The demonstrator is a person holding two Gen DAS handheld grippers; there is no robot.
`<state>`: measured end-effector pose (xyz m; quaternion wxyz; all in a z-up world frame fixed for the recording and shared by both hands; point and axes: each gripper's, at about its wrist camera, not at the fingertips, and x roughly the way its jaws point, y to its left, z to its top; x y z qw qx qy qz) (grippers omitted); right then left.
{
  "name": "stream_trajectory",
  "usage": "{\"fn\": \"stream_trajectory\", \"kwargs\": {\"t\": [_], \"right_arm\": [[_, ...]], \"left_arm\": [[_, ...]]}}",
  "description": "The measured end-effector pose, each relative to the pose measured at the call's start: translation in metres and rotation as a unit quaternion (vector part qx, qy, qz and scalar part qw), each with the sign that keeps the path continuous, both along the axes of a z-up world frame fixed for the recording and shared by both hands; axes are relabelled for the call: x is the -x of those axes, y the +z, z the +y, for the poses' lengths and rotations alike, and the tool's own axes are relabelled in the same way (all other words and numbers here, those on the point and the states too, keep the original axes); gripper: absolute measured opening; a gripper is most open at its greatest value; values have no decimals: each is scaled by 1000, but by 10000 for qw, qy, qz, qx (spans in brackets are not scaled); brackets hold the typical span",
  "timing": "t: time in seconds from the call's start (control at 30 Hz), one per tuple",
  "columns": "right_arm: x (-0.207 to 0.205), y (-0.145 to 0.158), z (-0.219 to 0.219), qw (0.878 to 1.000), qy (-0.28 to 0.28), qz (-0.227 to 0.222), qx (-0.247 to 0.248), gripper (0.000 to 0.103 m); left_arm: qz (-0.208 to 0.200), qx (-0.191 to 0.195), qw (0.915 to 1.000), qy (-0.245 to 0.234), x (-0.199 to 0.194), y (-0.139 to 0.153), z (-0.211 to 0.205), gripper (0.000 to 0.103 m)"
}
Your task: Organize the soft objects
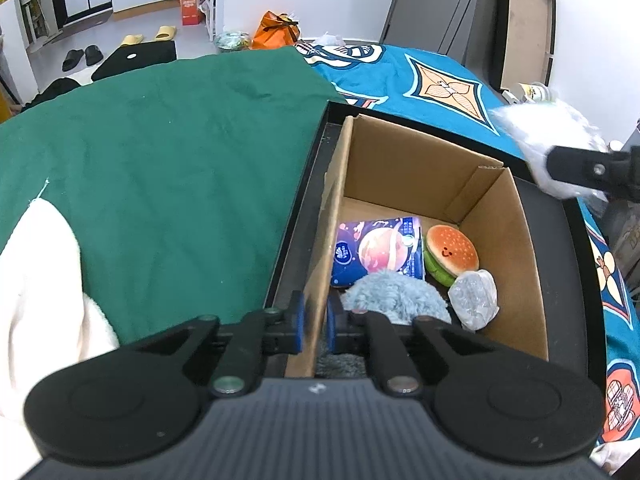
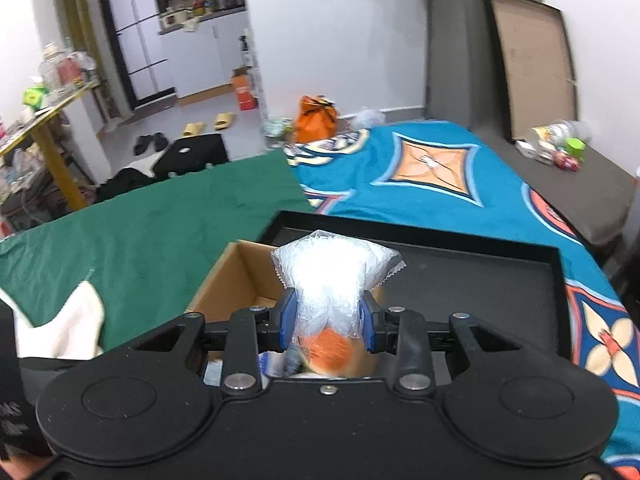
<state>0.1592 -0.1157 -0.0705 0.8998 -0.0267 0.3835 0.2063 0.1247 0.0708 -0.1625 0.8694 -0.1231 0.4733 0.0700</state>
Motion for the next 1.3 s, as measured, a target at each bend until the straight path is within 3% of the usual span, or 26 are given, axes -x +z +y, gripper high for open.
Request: {"fn": "stream_trajectory", "kwargs": {"t": [0.07,0.1,0.13,0.53,0.63,0.7,0.77,0.87,1.0,1.3], "right_arm": [[1,0,11,9996,222,-46,145,45],[0,-2,16,9992,289,-12,292,59],[0,-3,17,9989,284,-3,376,64],[27,-3,-36,9985,-431,223,246,74],[37,-3,-48,9977,-605,233,200,76],[42,-2,-58,9968,-744,243,156,77],[46,-3,-66,9959,-847,298,67,77],[51,0,-74,9952,-926,305,17,78],[56,9,-84,9940,-1028,328,-168,88],[71,35,-111,9904,-1258,239,-526,103]], "left_arm": [[-13,81,10000,14,1,0,3,10],[-19,106,9999,14,1,0,3,10],[-24,126,9999,7,2,0,4,10],[-131,86,9998,-90,9,9,-1,14],[-119,-54,9998,-147,9,14,-7,24],[-99,-227,9995,-192,9,17,-13,43],[-91,-255,9992,-284,9,20,-17,54],[-42,-336,9988,-359,9,27,-21,60],[-9,-508,9980,-369,12,41,-27,69],[-191,-454,9968,-625,29,90,-46,88]]}}
